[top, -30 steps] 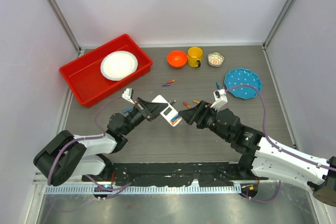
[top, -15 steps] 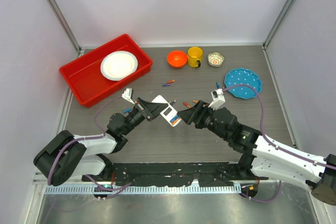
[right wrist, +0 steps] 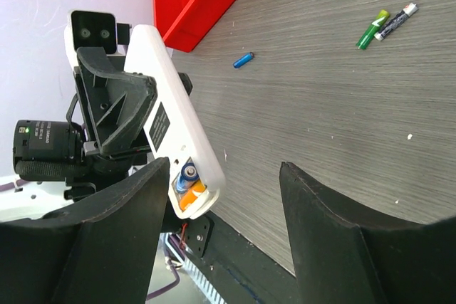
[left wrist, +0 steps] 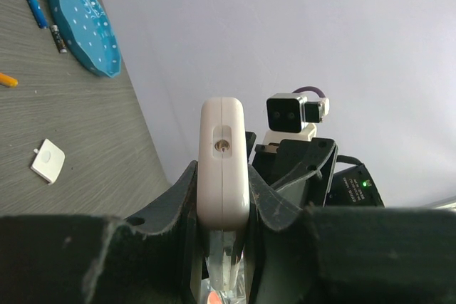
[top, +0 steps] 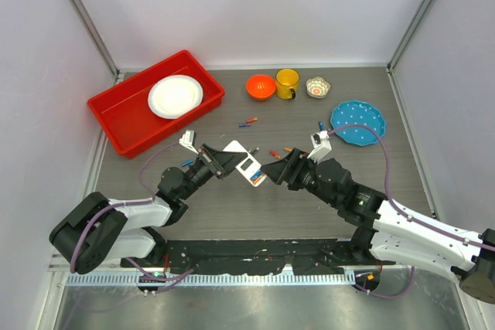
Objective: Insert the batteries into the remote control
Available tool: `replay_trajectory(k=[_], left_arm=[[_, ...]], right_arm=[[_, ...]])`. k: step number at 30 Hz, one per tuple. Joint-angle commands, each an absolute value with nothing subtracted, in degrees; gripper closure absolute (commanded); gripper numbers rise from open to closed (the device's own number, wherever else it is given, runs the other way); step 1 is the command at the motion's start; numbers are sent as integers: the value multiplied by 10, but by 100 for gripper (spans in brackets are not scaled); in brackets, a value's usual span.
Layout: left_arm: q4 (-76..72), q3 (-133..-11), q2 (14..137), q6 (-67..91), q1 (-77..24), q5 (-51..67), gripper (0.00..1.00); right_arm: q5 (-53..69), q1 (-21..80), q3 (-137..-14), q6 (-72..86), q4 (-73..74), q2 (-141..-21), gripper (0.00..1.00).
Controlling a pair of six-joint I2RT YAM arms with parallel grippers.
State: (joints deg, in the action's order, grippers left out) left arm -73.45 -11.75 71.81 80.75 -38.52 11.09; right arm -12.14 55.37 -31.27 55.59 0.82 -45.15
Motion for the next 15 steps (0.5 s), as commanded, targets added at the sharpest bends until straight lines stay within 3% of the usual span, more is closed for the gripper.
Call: replay_trajectory(k=[1,15], left_arm=[[-886,-120,710,806,-386,106,100],[-886,-123,704,809,-386,109,100]], right_arm=[[-98,551,-326,550,-29,-458,32],[-83,548,-316,554,-61,-471,39]])
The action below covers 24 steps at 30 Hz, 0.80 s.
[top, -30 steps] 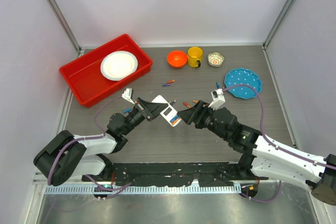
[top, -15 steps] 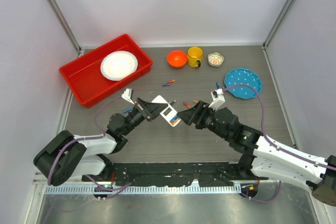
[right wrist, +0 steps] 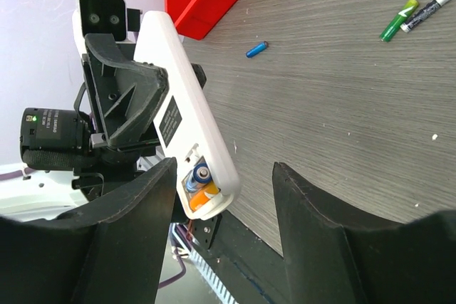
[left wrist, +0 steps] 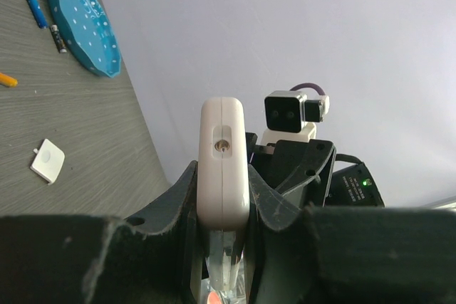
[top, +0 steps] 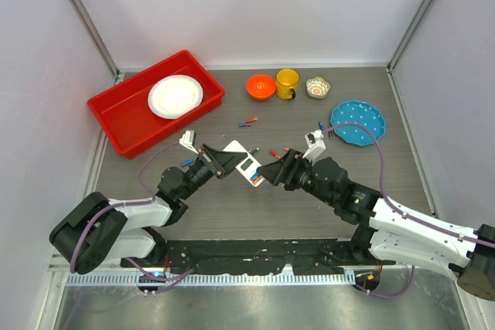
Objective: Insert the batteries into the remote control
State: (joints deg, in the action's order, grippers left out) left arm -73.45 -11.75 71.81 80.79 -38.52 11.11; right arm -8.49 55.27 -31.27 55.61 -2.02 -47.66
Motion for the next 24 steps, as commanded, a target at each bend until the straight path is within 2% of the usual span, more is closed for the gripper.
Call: replay_trajectory(k=[1,6,24], left_arm=[[-886,-123,705,809,-386,110,100],[-886,-121,705,809,-386,109,100],[-886,-126,701,810,-386,110,100]], right_arm=[[-84,548,-315,555,-61,-469,39],[-90,547,-311,555,-61,-460,40],[-63,546,-310,555,-75,-494,58]])
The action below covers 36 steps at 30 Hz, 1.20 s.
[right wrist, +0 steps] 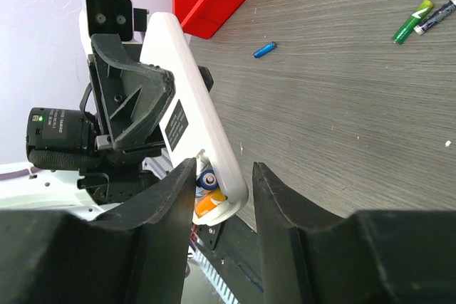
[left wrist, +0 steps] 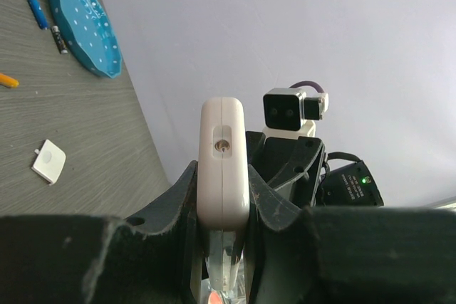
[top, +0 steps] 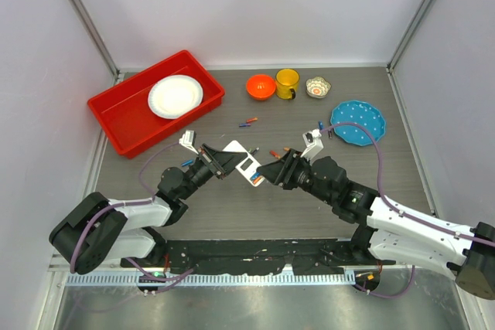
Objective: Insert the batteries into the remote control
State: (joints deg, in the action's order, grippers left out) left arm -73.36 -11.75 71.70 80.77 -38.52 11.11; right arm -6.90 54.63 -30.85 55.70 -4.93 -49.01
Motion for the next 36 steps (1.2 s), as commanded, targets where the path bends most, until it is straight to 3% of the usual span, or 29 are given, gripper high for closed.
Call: replay_trajectory(k=[1,18,31,36], left_arm=[[-886,-127,701,810,-386,111,100],[-886,-126,699,809,-386,101,100],[-886,-123,704,807,-386,96,100],[-886,-124,706,804,-387,91,100]], right_arm=[[-62,545,-310,555,-76,-493,59],[-62,545,-317,549,-68,-521,76],[-78,546,-333,537,-40,-535,99],[-98,545,-342,530,-20,-536,99]])
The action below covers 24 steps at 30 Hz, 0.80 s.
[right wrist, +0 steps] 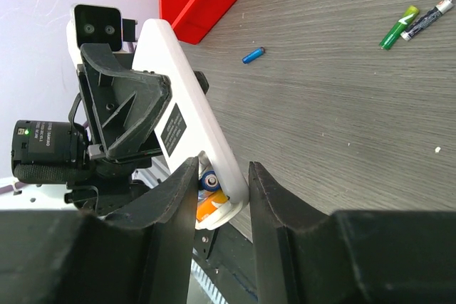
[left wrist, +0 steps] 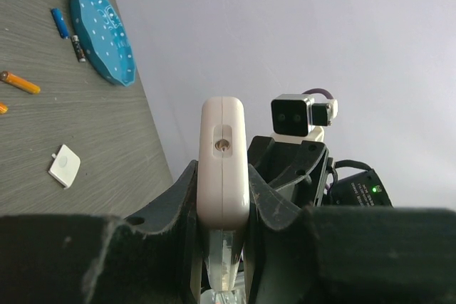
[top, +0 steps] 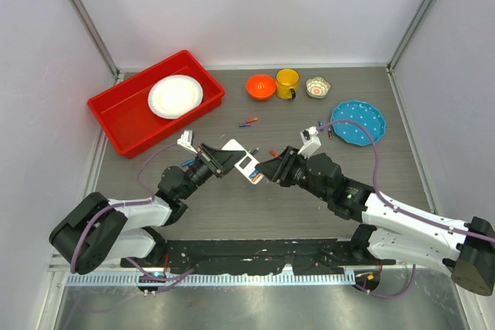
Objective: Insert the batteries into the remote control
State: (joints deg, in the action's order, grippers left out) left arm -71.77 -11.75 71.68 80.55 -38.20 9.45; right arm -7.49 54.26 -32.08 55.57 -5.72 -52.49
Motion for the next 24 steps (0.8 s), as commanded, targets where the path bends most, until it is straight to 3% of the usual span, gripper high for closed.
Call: replay_trajectory(k=[1,24], left_arm=[[-886,-124,706,804,-387,88,100],[-886,-141,737,848,-387,28,100]], right_arm=[[-101,546,-344,527,-18,-536,99],[-83,555,-384,412,-4,-573,99]])
